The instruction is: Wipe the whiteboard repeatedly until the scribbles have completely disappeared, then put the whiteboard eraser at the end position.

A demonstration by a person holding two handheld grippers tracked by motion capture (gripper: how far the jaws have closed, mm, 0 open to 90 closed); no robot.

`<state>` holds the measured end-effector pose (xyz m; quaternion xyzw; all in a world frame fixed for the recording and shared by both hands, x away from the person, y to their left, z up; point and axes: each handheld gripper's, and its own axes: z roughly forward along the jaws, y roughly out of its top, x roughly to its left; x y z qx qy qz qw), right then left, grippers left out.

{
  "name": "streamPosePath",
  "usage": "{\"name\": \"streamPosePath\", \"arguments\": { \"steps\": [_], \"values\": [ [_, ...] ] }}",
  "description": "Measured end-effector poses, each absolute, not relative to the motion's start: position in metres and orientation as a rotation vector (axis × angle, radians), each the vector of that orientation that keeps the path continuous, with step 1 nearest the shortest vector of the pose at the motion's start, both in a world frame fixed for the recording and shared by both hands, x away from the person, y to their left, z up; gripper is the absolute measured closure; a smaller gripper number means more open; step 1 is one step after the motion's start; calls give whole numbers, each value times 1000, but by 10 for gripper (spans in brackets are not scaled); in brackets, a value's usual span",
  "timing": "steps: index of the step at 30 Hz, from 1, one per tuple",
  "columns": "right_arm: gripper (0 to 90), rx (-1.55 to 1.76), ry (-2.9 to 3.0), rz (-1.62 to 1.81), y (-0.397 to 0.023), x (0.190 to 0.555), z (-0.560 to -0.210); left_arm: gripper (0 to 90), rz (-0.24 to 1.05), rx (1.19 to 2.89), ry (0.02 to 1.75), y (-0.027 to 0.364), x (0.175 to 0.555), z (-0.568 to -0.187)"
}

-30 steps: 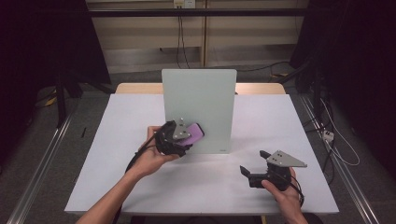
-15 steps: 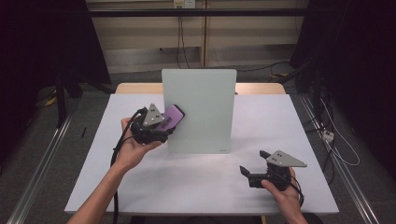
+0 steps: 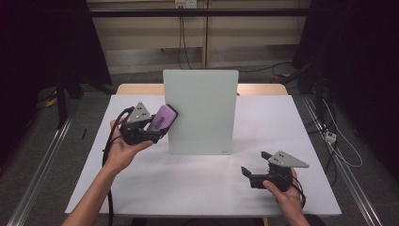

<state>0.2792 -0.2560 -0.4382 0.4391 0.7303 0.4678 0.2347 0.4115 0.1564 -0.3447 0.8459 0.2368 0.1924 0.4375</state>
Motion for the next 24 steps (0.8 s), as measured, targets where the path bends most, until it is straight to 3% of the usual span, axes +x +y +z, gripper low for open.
{"name": "streamPosePath", "arguments": {
  "steps": [17,24],
  "values": [
    [59,1187,2012,1290,-257,276,-437,409,401,2195,501,136,400,-348],
    [59,1199,2007,1291,-256,280,-438,409,286,2211,467,130,399,-352]
  ]
}}
